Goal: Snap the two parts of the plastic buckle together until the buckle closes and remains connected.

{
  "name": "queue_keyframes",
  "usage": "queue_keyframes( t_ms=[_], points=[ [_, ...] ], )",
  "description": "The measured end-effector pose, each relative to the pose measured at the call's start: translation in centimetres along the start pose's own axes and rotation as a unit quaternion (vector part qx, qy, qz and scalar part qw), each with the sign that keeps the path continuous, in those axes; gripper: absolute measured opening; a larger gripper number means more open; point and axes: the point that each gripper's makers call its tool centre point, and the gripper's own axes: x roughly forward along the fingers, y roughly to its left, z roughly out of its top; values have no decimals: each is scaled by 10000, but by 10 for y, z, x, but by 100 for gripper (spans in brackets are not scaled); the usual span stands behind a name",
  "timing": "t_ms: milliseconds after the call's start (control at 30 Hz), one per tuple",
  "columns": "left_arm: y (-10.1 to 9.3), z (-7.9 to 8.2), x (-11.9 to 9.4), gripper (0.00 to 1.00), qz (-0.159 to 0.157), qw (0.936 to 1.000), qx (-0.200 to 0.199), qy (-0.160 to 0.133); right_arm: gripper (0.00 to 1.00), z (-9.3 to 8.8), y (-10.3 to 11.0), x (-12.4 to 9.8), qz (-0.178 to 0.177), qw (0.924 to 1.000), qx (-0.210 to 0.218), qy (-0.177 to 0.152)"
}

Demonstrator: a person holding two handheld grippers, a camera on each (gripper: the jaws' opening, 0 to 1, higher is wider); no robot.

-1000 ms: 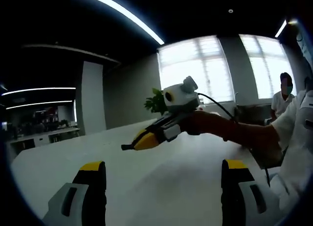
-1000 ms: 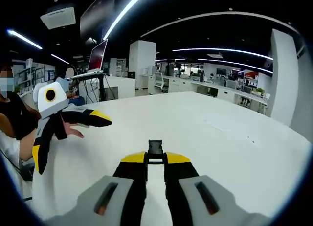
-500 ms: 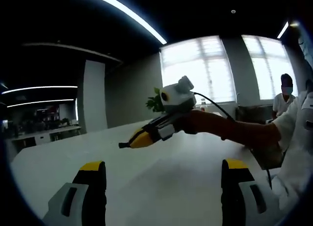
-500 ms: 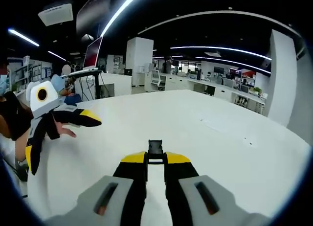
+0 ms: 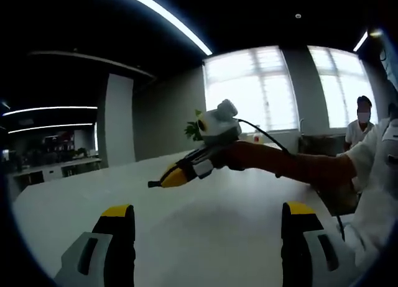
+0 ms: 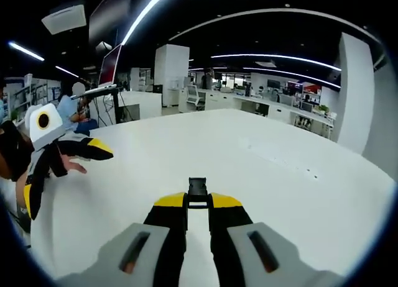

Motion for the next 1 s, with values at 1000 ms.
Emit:
queue_keyframes(
  t_ms=[1000],
  points=[
    [-3,-5,1,99,-57,9999,63,123,10,-34,2,14,5,9992,214,336]
  ],
)
